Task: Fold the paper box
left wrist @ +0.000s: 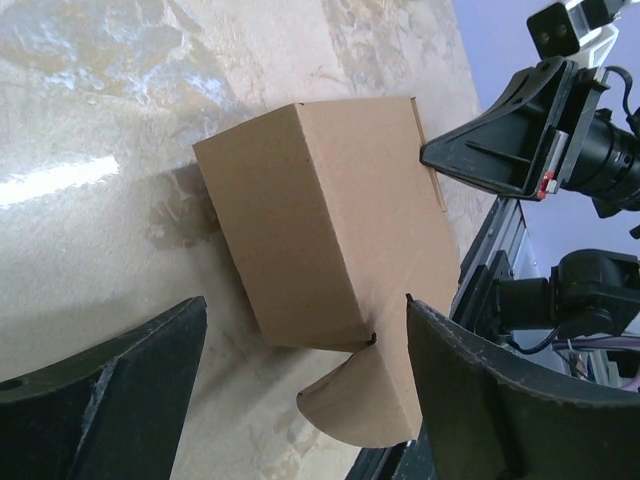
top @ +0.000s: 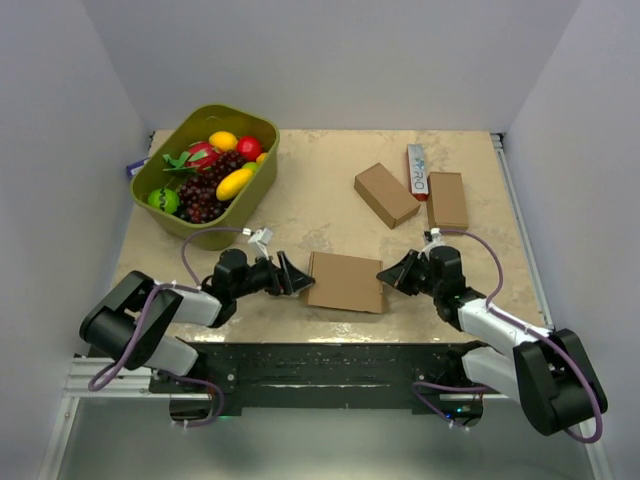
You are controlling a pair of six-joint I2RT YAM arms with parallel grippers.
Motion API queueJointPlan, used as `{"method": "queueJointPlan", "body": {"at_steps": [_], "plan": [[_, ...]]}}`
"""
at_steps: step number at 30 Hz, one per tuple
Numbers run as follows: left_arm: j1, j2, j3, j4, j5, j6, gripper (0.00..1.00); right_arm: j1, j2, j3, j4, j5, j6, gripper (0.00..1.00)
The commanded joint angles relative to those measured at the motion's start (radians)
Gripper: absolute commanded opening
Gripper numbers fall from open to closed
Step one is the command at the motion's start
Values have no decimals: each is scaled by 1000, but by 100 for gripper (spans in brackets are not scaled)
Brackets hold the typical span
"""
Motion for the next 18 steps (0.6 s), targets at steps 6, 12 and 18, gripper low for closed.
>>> {"method": "queueJointPlan", "body": {"at_steps": [6,12,18], "plan": [[-57,158,71,209,17,-85,79,-7,-22,-5,-120,13,-46,0],[-86,201,112,243,2,-105,65,-9,-46,7,-158,40,-75,0],[-95,199,123,230,-16,-120,53,-9,-57,36,-220,76,-139,0]]}}
